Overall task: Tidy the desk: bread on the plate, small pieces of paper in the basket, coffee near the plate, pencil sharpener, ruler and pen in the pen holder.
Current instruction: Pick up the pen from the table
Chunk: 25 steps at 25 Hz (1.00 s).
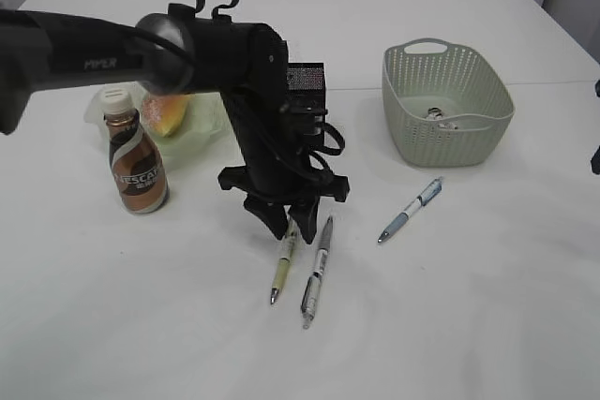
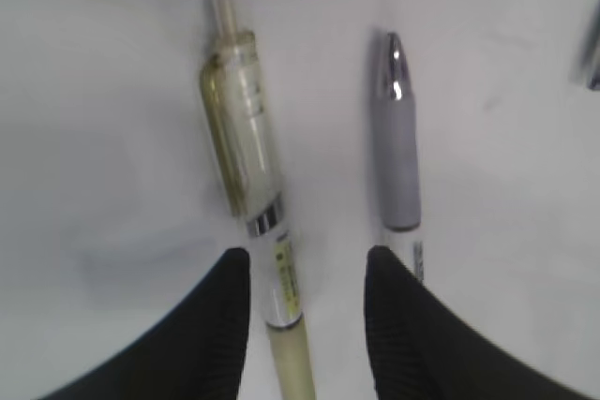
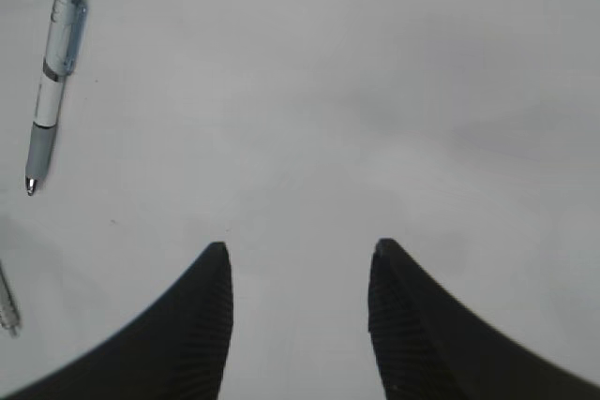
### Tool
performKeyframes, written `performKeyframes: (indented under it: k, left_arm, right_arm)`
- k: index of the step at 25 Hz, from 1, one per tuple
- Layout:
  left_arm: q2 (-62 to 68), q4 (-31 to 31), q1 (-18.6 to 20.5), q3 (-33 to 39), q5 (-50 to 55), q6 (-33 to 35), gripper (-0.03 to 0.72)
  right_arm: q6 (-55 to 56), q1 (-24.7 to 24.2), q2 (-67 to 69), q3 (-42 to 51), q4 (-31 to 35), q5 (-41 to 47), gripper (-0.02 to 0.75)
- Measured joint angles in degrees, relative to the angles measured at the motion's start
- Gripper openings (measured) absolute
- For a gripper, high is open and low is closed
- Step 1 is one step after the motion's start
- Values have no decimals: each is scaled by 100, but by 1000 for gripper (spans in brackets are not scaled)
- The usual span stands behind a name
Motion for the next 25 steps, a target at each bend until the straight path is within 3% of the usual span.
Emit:
performKeyframes:
  k: [8, 21, 25]
  left_arm:
    - [492, 368, 0, -998, 734, -206, 298]
    - [627, 450, 0, -1061, 862, -266, 297]
    - [660, 496, 0, -1061, 862, -266, 258]
  right_arm:
    - [-59, 0, 0, 0, 26, 0, 380]
    - [-92, 0, 0, 0, 26, 0, 380]
    - [-101, 0, 0, 0, 26, 0, 380]
